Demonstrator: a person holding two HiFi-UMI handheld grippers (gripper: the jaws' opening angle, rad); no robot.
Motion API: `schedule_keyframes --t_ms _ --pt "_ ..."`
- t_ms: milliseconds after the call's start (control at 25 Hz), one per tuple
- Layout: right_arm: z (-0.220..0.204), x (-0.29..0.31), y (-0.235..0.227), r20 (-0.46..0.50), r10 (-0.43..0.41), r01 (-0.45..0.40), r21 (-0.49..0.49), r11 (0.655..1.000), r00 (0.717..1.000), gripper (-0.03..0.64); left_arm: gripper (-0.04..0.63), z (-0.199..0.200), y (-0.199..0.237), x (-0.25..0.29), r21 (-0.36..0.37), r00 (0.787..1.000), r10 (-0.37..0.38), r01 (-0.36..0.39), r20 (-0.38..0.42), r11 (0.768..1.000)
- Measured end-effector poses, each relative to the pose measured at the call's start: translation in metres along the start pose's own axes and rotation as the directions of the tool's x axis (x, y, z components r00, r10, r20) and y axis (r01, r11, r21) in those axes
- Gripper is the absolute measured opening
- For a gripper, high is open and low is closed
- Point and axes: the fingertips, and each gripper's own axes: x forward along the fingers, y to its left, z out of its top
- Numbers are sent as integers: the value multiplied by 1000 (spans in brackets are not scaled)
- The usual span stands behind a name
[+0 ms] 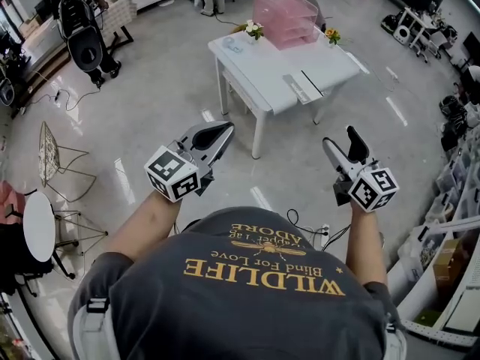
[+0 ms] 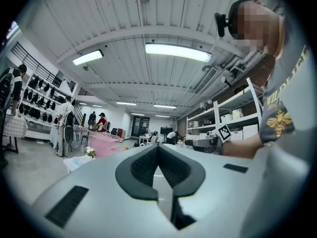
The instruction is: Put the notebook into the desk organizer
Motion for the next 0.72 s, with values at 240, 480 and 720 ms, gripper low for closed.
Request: schedule_keyframes --t_ms 240,480,720 --pt "-3 28 -25 -5 -2 2 16 1000 1000 377 2 -5 23 22 -3 1000 1 -1 -4 1000" --pt "0 85 -52 -25 -55 55 20 998 998 377 2 -2 87 57 -11 999 -52 52 4 999" --pt "10 172 -92 -34 -160 161 29 986 986 377 2 5 186 121 3 985 -175 175 -4 985"
